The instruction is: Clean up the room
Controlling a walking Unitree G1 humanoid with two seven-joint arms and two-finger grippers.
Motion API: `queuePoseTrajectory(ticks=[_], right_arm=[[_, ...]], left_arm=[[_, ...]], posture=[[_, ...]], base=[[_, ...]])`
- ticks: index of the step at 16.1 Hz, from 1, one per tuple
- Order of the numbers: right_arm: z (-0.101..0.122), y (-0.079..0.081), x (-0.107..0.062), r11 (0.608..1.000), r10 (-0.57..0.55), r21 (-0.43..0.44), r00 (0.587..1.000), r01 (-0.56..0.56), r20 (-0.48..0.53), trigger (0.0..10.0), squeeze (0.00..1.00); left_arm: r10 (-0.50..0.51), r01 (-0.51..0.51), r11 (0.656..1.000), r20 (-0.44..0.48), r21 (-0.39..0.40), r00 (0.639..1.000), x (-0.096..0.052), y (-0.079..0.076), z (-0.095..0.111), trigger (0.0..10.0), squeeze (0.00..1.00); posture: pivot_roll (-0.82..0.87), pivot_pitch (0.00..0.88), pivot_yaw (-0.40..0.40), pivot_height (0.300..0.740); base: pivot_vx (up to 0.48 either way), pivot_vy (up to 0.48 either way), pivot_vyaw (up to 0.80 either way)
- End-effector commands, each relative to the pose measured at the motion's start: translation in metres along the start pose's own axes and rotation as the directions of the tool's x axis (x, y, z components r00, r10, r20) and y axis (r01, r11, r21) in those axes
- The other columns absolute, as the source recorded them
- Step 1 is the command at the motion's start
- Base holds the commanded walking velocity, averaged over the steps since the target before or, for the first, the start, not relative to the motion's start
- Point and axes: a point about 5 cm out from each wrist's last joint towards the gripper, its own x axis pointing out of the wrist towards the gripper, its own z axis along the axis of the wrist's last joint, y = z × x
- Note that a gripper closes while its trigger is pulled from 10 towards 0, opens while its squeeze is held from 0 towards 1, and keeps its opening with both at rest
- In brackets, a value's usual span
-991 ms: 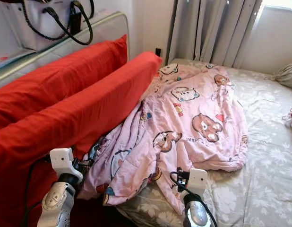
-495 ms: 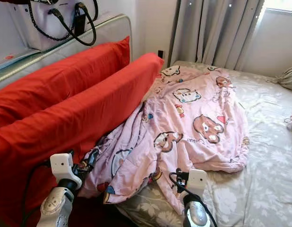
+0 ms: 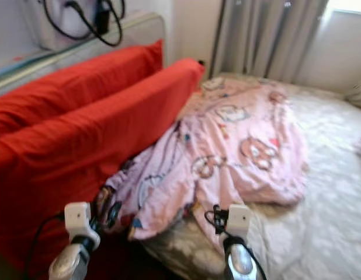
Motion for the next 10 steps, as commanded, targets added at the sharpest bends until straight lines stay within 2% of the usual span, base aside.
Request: queuePoseTrajectory(ticks=[1, 5, 8, 10], right_arm=[[0.002, -0.002, 0.001, 1.0, -0.005, -0.003, 1.0, 0.005, 0.006, 10.0, 0.0], [0.001, -0.001, 0.003, 1.0, -0.002, -0.014, 1.0, 0.001, -0.023, 10.0, 0.0], [0.001, 0.001, 0.001, 1.0, 0.011, -0.011, 1.0, -0.011, -0.002, 10.0, 0.0], [-0.001, 0.0, 0.002, 1.0, 0.009, -0.026, 1.0, -0.01, -0.03, 10.0, 0.0]], left_arm=[[-0.003, 0.003, 1.0, 0.002, -0.006, 1.0, 0.002, -0.001, 0.001, 10.0, 0.0], [-0.007, 0.007, 1.0, 0.025, -0.003, 1.0, 0.007, -0.001, 0.009, 10.0, 0.0], [-0.002, 0.002, 1.0, 0.035, 0.002, 0.999, 0.01, 0.002, 0.012, 10.0, 0.0], [-0.001, 0.001, 1.0, 0.033, 0.003, 0.999, 0.01, 0.002, 0.012, 10.0, 0.0]], posture=[[0.05, 0.0, -0.024, 0.661], [0.06, 0.0, -0.021, 0.661], [0.06, 0.0, -0.023, 0.656], [0.06, 0.0, -0.021, 0.656]], base=[[0.0, 0.0, 0.0], [0.0, 0.0, 0.0], [0.0, 0.0, 0.0], [0.0, 0.0, 0.0]])
